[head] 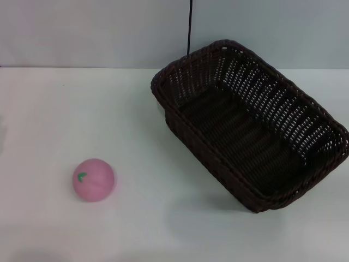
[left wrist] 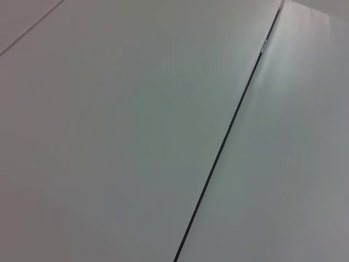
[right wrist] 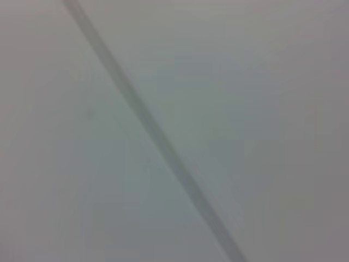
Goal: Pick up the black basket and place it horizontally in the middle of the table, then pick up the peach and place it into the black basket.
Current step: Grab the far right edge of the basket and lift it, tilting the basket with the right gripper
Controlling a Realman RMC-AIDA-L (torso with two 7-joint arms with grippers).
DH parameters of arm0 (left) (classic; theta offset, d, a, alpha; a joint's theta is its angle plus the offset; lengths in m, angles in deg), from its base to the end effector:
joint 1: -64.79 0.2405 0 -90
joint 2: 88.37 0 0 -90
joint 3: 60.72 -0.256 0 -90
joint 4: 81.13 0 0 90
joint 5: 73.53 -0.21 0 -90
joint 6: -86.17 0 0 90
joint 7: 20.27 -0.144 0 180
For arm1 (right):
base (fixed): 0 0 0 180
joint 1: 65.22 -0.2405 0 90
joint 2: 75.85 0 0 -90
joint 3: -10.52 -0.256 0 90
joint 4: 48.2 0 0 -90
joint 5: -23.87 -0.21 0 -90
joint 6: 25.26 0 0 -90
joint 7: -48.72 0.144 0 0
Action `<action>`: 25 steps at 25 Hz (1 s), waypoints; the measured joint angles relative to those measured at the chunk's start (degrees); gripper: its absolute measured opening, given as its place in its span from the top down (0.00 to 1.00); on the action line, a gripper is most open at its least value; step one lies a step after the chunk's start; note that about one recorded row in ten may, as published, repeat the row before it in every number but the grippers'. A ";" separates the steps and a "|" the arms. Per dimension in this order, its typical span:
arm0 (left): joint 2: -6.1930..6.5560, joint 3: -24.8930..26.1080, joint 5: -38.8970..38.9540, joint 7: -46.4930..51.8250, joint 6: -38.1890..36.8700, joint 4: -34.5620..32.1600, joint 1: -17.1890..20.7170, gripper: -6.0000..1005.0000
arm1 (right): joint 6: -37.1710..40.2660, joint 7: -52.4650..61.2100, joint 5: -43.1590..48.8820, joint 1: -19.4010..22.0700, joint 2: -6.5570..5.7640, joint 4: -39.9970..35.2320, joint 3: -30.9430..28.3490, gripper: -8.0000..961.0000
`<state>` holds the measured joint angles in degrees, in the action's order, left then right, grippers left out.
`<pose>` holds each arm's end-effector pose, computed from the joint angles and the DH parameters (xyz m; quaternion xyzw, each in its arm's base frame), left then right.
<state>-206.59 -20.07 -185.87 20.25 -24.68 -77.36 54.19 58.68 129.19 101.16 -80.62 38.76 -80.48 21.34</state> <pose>-0.3473 0.2018 0.0765 -0.4861 -0.1917 -0.5941 0.6115 0.3802 0.2756 0.1690 -0.5989 0.3326 0.5113 0.5190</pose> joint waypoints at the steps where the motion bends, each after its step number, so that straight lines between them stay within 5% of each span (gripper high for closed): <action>1: -0.04 -0.09 -0.09 0.00 0.13 0.00 -0.02 0.26 | 0.98 3.18 1.81 -0.15 -0.84 -2.24 1.66 0.42; 2: -0.04 -0.09 -0.09 0.00 0.13 0.00 -0.02 0.26 | 0.98 3.18 1.81 -0.15 -0.84 -2.24 1.66 0.41; 4: -0.06 -0.26 -0.51 0.00 0.22 0.00 0.14 0.26 | 5.10 13.21 9.12 -1.81 -3.26 -10.34 4.97 0.40; 8: -0.08 -0.61 -0.67 0.00 0.34 0.00 0.39 0.26 | 10.39 20.58 15.87 -4.40 -4.44 -18.24 5.92 0.38; 11: -0.10 -0.82 -0.72 0.00 0.48 0.00 0.44 0.26 | 16.85 28.94 27.60 -9.94 -6.77 -26.32 8.40 0.37; 15: -0.14 -1.27 -0.75 0.00 0.62 0.00 0.35 0.26 | 21.78 32.82 36.25 -14.40 -8.15 -29.33 9.77 0.35; 22: -0.25 -2.27 -0.78 0.00 0.92 0.00 0.30 0.26 | 21.83 38.81 44.67 -19.57 -8.10 -32.26 18.92 0.32; 25: -0.26 -2.73 -0.77 0.00 1.11 0.00 0.32 0.27 | 21.29 40.56 48.41 -21.29 -8.10 -32.06 21.41 0.22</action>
<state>-206.85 -22.80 -186.65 20.25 -23.57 -77.36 54.50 79.97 169.75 149.57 -101.91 30.66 -112.55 42.74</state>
